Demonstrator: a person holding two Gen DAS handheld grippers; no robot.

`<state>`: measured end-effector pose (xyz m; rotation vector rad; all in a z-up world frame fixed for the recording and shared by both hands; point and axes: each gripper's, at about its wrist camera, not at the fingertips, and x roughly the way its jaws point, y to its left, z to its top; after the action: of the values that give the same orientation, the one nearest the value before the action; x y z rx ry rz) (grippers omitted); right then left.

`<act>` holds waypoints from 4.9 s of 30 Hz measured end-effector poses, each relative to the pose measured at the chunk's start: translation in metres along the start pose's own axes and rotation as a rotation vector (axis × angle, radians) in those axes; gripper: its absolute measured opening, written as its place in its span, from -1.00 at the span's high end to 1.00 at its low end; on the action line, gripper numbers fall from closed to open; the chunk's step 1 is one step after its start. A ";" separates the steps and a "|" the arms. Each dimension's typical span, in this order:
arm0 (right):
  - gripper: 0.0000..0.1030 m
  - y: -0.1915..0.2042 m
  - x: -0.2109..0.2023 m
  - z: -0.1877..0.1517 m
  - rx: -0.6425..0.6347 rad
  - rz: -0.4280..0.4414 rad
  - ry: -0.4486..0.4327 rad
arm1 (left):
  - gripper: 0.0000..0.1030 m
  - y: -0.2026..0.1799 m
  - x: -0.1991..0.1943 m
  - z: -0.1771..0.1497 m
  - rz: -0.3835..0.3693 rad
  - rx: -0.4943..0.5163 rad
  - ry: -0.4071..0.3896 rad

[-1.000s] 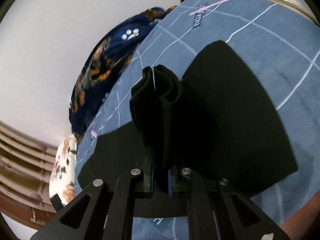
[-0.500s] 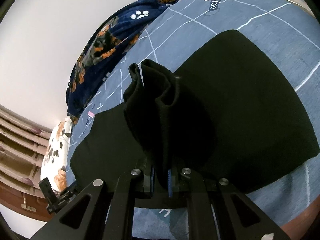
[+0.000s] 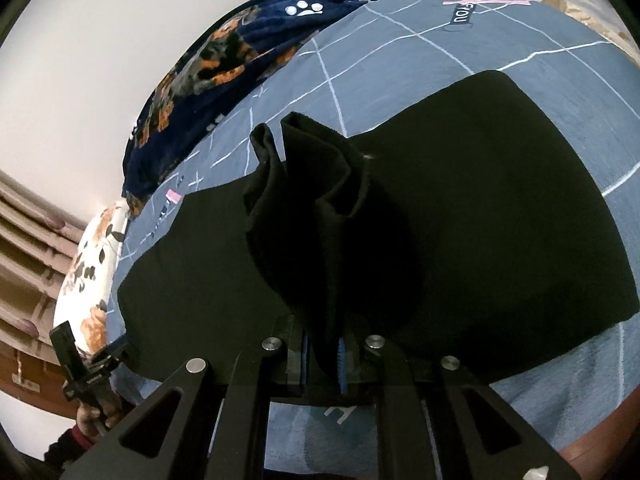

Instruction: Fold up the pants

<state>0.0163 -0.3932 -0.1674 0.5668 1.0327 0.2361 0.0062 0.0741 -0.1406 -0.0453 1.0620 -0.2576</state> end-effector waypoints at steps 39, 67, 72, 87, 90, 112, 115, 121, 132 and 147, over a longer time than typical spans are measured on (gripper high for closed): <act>0.21 0.027 0.005 -0.014 -0.137 -0.027 0.021 | -0.68 -0.004 0.003 -0.002 -0.001 0.029 -0.003; -0.42 -0.010 -0.019 -0.013 0.193 0.484 -0.049 | -0.70 -0.007 0.003 -0.002 0.006 0.040 -0.003; -0.40 0.003 -0.002 -0.016 0.157 0.469 0.007 | -0.70 -0.008 0.003 -0.003 0.006 0.044 -0.003; -0.40 -0.012 0.008 -0.051 0.443 0.521 0.132 | -0.81 -0.010 0.006 -0.004 0.003 0.064 -0.004; -0.40 -0.017 0.014 -0.054 0.481 0.514 0.129 | -0.81 -0.008 0.006 -0.003 -0.006 0.061 -0.006; 0.82 -0.032 0.024 -0.075 0.747 0.333 0.007 | -0.81 -0.002 0.003 -0.004 -0.038 0.052 -0.016; 0.80 -0.027 0.018 -0.073 0.705 0.320 0.011 | -0.81 -0.002 0.003 -0.004 -0.037 0.052 -0.016; 0.80 -0.026 0.006 -0.076 0.687 0.324 0.026 | -0.81 -0.002 0.003 -0.004 -0.036 0.052 -0.016; 0.80 -0.024 0.007 -0.079 0.687 0.328 0.046 | -0.81 -0.002 0.004 -0.005 -0.028 0.064 -0.013; 0.80 -0.028 0.010 -0.083 0.684 0.335 0.049 | -0.83 -0.001 0.004 -0.005 -0.021 0.076 -0.012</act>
<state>-0.0524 -0.3847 -0.2226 1.3637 1.0555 0.1875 0.0039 0.0722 -0.1464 0.0106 1.0396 -0.3158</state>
